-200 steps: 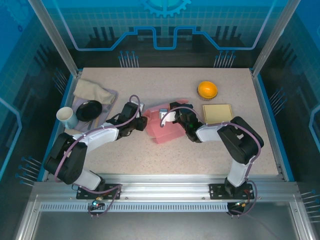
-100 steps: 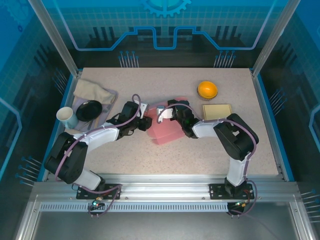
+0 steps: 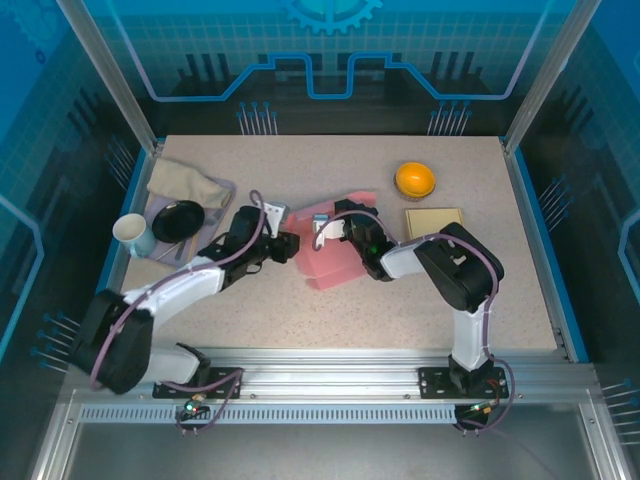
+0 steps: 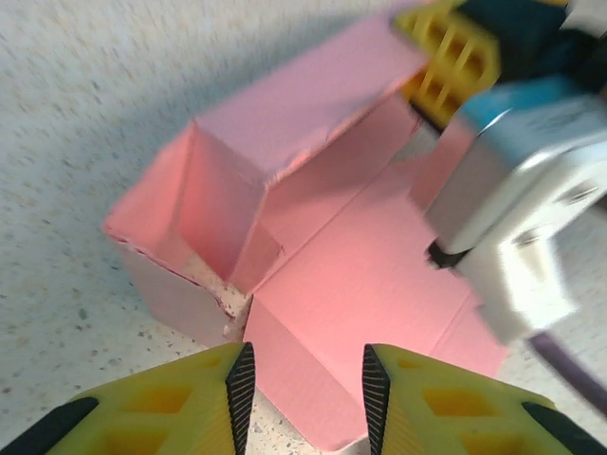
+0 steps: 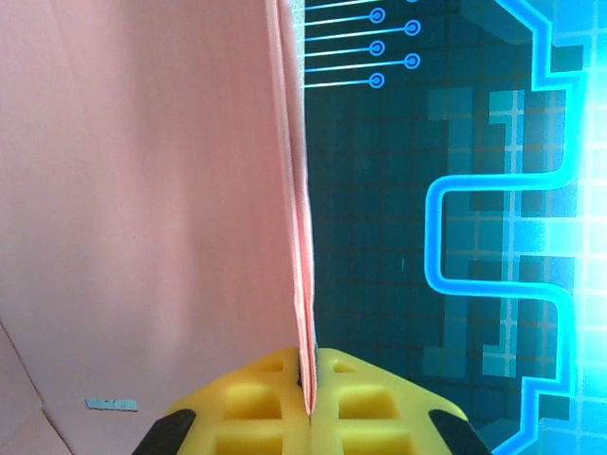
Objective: Fold the paper box
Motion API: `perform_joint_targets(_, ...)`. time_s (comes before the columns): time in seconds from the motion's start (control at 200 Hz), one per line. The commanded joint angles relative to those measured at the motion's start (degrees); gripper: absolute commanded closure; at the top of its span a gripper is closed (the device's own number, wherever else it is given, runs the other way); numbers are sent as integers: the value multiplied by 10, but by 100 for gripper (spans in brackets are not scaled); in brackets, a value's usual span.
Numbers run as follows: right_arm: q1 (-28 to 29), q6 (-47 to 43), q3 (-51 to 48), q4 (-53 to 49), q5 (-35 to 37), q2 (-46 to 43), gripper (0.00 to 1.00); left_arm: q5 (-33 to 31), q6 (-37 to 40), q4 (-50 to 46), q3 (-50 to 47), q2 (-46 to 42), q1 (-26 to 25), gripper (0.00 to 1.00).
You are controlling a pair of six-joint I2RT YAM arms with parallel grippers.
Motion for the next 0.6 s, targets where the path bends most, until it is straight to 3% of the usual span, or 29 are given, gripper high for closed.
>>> perform_joint_targets(0.0, 2, -8, -19, -3, 10, 20, 100, -24, -40, -3, -21, -72, 15, 62)
perform_joint_targets(0.08, 1, -7, -20, -6, 6, 17, 100, -75, -38, -35, -22, -83, 29, 62)
perform_joint_targets(0.19, -1, -1, -22, -19, -14, 6, 100, -114, -32, -64, -8, -33, 49, 61)
perform_joint_targets(0.595, -9, -15, -22, -17, -33, 4, 100, -71, 23, -18, 70, 129, 52, 60)
